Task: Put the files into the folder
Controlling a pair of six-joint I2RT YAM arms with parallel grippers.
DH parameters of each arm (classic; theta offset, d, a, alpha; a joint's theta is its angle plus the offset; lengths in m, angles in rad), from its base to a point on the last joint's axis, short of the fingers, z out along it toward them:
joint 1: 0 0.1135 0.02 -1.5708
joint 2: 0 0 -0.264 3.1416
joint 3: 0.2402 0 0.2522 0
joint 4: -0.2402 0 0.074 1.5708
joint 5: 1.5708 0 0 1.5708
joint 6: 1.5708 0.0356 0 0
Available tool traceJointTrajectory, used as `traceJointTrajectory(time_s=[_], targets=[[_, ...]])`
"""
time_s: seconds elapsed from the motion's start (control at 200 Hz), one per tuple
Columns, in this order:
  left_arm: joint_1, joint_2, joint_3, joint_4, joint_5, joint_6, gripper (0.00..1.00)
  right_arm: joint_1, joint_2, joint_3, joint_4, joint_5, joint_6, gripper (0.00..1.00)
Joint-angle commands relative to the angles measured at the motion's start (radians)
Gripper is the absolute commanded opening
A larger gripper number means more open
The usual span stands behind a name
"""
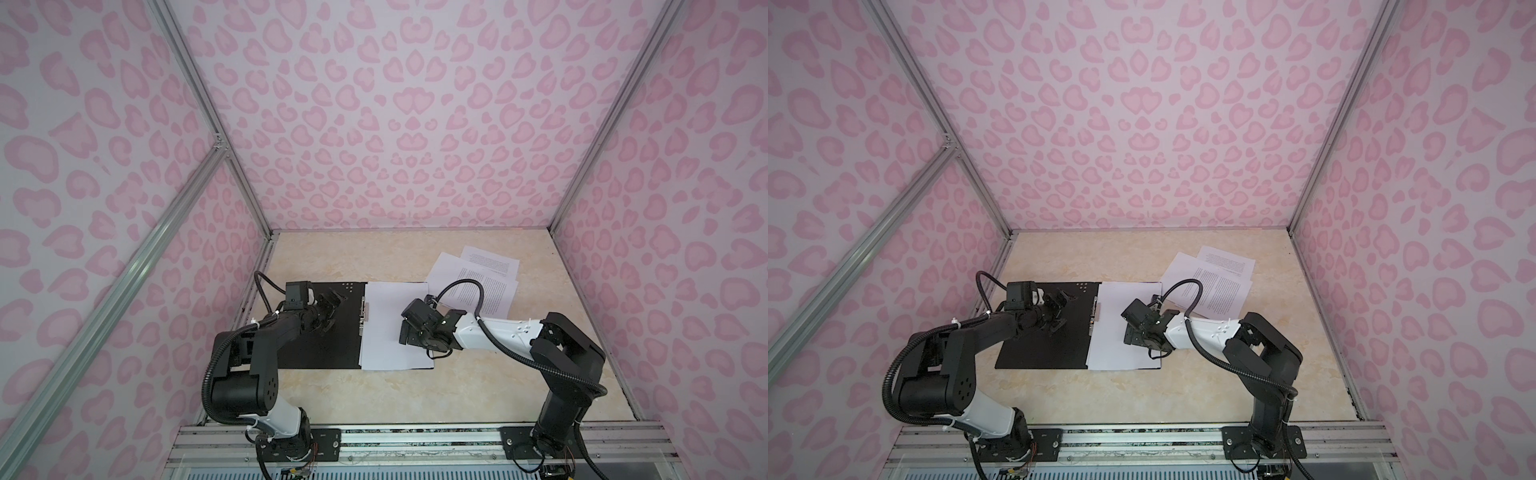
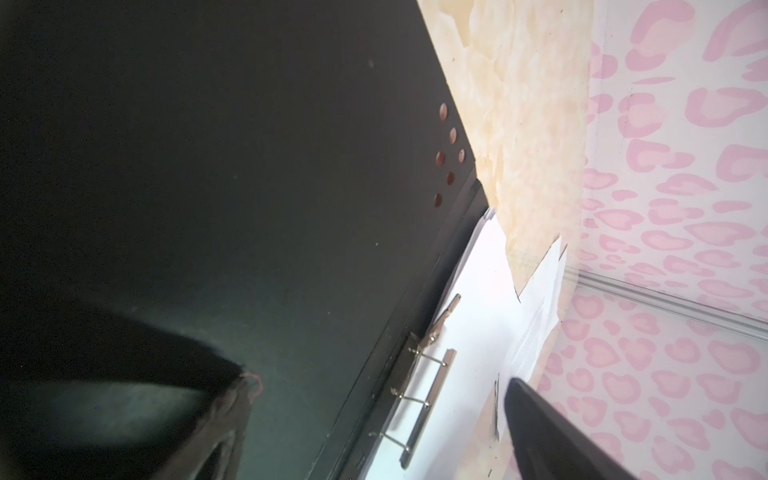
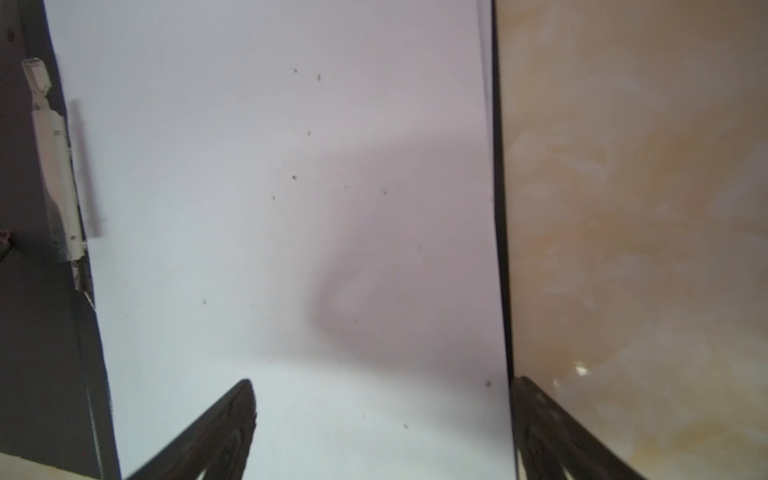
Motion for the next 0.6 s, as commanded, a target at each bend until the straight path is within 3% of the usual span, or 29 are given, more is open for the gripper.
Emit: traceJointTrajectory(time_s=[0.0,0.385,0.51,0.595], targets=[[-0.002,0.022,-0.016,-0.147,-0.053,-0.007,0.97,0.003,0.011,0.0,-0.002,-0.001,0.006,0.96],[-0.001,-0.01,-0.006,-0.151,-0.041,-0.005,0.97,-0.027,-0.036,-0.037,-0.021,0.052,0.033,0.97],[-0.011,-0.046,0.041,-0.162,0.002,0.026,0.97,-0.096,-0.079,-0.041,-0.039,0.041,-0.045,0.97],[-0.03,-0.075,0.099,-0.201,0.023,0.058,0.97,-0.202,-0.139,-0.079,-0.004,0.003,-0.13,0.97]])
